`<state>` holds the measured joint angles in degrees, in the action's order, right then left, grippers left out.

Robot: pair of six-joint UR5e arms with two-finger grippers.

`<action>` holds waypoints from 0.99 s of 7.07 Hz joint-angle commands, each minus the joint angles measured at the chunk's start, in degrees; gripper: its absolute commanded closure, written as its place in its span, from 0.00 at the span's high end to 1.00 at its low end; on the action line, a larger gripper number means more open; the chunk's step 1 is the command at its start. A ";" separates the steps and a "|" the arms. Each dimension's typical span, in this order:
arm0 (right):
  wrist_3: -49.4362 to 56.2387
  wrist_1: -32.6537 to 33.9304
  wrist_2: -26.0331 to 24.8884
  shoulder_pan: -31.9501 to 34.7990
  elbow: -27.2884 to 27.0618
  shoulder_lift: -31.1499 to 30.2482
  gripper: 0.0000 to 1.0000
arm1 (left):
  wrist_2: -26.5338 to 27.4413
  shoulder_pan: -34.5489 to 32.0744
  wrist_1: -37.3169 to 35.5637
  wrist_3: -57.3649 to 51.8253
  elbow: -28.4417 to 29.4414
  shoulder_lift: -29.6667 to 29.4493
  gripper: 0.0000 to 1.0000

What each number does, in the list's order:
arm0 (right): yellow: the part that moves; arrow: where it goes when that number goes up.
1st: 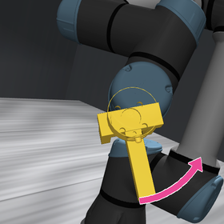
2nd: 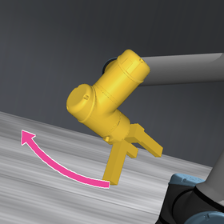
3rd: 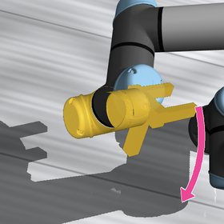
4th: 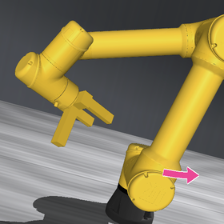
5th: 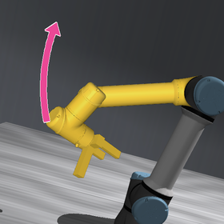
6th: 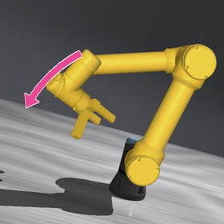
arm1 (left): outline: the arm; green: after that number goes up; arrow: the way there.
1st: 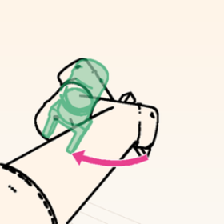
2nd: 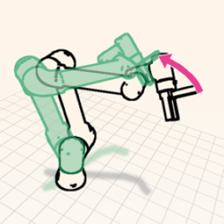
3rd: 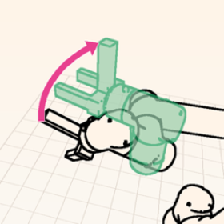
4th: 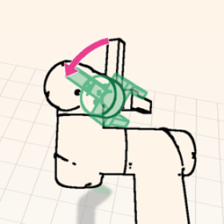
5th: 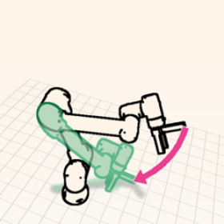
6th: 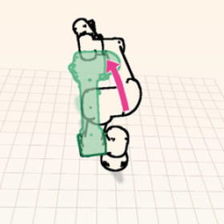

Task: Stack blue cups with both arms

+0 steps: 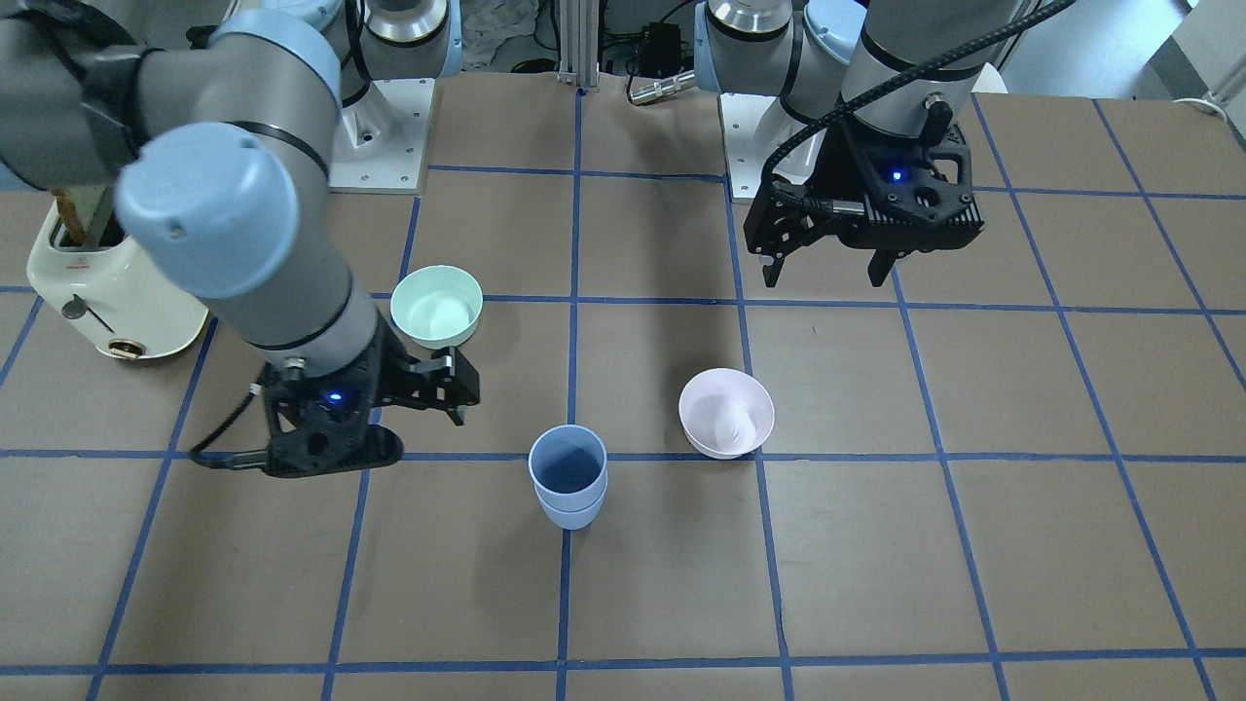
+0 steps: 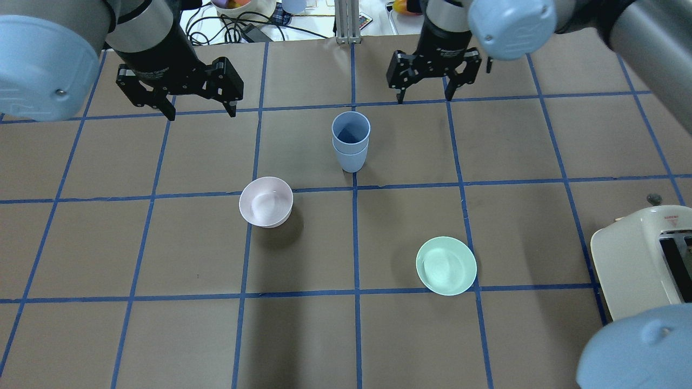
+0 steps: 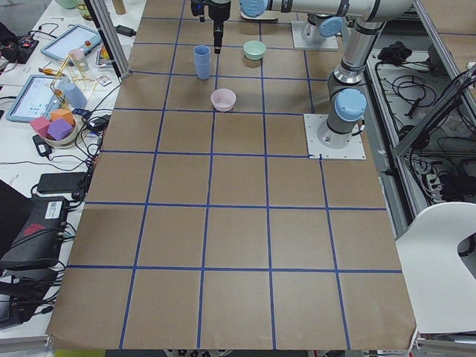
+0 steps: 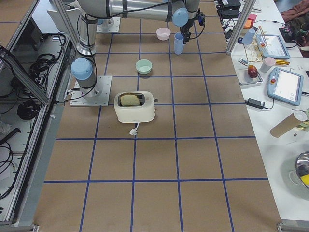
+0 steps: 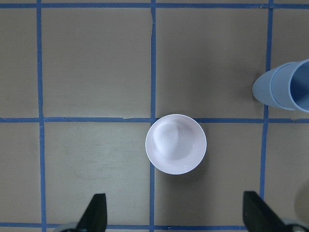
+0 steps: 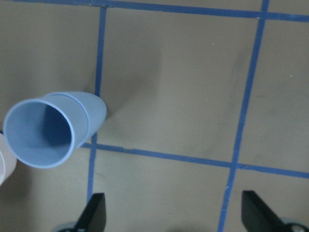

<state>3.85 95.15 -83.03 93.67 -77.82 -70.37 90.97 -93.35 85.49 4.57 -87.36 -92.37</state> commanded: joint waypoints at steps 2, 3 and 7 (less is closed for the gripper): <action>4.69 -3.75 -5.44 -6.14 -10.38 -13.50 1.00 | 0.00 -0.08 0.03 0.00 0.00 0.09 1.00; 3.19 -2.96 -5.83 -6.13 -14.25 -17.65 1.00 | 0.00 -0.08 0.03 0.00 0.00 0.09 1.00; 2.56 -4.01 -7.83 -6.13 -15.09 -19.88 1.00 | 0.00 -0.08 0.03 0.00 0.00 0.09 1.00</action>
<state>6.58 91.22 -89.30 87.57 -93.02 -89.58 90.97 -93.43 85.52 4.57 -87.36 -92.29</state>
